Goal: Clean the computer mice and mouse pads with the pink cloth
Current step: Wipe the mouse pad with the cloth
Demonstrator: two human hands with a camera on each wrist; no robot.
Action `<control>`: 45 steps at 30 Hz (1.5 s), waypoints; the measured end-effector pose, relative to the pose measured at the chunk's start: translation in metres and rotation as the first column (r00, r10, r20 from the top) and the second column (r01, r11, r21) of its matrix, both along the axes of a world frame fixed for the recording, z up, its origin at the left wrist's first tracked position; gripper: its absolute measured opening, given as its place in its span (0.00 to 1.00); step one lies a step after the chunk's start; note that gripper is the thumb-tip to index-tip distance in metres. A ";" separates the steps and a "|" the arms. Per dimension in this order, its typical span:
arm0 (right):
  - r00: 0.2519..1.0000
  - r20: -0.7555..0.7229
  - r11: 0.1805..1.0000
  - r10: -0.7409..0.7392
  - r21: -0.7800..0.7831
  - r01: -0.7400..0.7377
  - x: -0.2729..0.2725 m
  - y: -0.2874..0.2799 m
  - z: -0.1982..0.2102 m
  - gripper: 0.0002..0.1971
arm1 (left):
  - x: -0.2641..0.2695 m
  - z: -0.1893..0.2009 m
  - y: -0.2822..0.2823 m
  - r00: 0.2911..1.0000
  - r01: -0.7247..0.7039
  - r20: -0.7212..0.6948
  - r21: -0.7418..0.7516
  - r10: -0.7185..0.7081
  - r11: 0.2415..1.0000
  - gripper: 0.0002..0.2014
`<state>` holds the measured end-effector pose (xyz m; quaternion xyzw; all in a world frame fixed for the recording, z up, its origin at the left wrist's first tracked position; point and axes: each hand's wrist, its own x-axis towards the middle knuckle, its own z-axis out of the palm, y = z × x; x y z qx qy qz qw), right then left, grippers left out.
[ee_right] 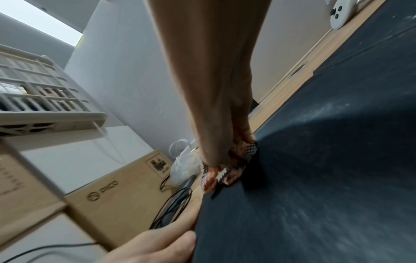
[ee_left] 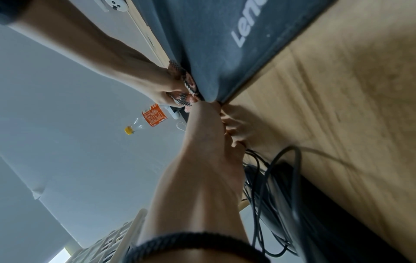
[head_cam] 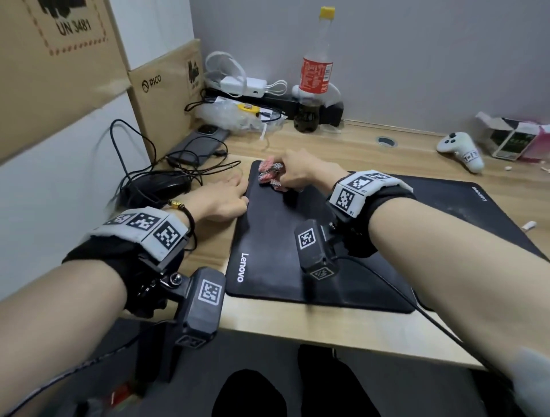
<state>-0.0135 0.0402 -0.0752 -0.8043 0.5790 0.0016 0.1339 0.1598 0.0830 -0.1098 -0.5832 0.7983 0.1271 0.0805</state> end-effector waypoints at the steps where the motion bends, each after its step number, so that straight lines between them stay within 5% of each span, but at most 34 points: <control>1: 1.000 -0.004 0.999 0.018 0.048 -0.017 0.004 0.009 0.002 0.22 | 0.002 0.000 0.000 1.000 -0.003 -0.010 0.003 0.003 1.000 0.30; 5: 0.993 -0.011 0.963 0.114 0.249 -0.108 0.012 0.050 0.010 0.08 | -0.001 0.001 0.006 0.998 -0.030 -0.054 0.021 0.031 0.999 0.29; 8: 0.975 -0.045 0.912 0.220 0.365 -0.189 0.016 0.077 0.011 0.09 | -0.001 0.005 0.010 0.995 -0.036 -0.089 0.025 0.038 0.999 0.28; 14: 0.991 -0.011 0.966 0.133 0.225 -0.127 0.015 0.090 0.000 0.10 | 0.004 0.009 0.012 0.992 -0.026 -0.120 0.041 0.031 0.999 0.28; 19: 0.999 0.036 0.990 0.035 0.136 -0.039 0.011 0.046 -0.006 0.10 | 0.006 0.010 0.010 0.992 0.017 -0.126 0.033 -0.012 0.999 0.27; 23: 0.999 0.028 0.999 -0.018 0.042 0.017 0.019 -0.001 -0.014 0.16 | 0.008 0.008 0.007 0.997 0.034 -0.077 0.041 -0.031 0.999 0.41; 28: 0.997 0.051 0.995 -0.059 -0.081 0.063 0.029 -0.034 -0.024 0.20 | 0.008 0.000 0.001 0.995 0.025 -0.097 0.003 -0.025 1.000 0.32; 36: 1.000 -0.025 0.998 -0.003 -0.067 0.002 0.031 0.012 -0.019 0.22 | 0.006 0.006 0.004 0.991 0.036 -0.130 0.025 -0.033 0.999 0.44; 45: 0.991 -0.047 0.989 0.125 0.081 -0.121 0.024 0.122 -0.014 0.27 | -0.002 0.012 0.030 0.974 -0.085 -0.207 0.028 0.089 0.996 0.18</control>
